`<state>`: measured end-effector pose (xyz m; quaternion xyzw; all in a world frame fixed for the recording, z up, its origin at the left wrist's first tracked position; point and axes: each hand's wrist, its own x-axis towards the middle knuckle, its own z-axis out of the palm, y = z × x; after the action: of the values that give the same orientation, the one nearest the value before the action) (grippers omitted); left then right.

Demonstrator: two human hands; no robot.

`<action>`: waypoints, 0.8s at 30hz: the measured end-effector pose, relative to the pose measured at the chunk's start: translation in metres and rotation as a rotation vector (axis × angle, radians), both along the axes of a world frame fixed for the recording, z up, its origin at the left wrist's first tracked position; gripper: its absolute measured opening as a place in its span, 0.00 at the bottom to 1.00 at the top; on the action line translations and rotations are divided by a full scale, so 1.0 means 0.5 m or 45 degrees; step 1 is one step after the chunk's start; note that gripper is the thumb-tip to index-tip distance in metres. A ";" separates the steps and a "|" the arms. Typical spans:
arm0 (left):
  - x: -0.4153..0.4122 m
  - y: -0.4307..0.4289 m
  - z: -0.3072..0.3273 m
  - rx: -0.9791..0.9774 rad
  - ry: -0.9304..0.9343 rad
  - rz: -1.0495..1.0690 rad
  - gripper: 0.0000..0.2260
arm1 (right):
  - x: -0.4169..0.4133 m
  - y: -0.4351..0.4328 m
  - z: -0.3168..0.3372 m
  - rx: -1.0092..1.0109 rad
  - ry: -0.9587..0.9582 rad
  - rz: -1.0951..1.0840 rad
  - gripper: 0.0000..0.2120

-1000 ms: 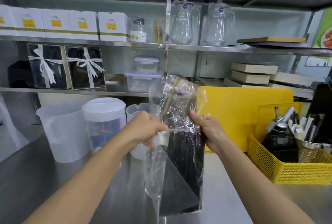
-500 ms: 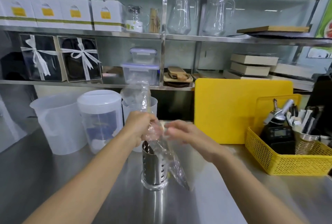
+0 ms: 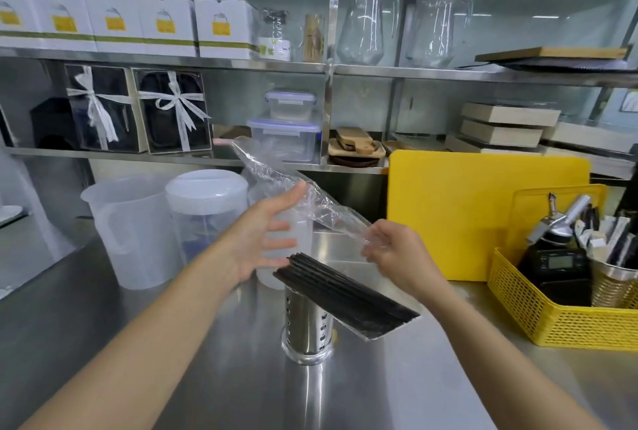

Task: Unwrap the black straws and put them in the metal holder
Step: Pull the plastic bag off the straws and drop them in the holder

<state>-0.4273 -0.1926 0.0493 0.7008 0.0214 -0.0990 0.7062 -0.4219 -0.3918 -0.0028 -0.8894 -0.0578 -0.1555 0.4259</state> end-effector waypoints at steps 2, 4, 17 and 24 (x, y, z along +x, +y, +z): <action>-0.009 0.012 0.002 0.200 -0.330 0.263 0.51 | 0.006 -0.019 0.005 0.064 0.025 0.038 0.03; -0.015 0.019 0.002 0.617 -0.904 0.521 0.57 | 0.010 -0.031 0.010 0.019 0.044 0.093 0.03; 0.024 -0.068 0.010 1.897 -1.275 -0.120 0.06 | 0.014 -0.026 -0.013 0.071 0.028 0.163 0.24; 0.044 -0.045 0.030 1.778 -1.116 -0.186 0.06 | 0.010 -0.107 -0.068 0.542 0.424 0.094 0.37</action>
<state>-0.4055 -0.2150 0.0643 0.9528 -0.2450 0.1736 0.0445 -0.4170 -0.4451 -0.0369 -0.7906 0.0146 -0.0001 0.6122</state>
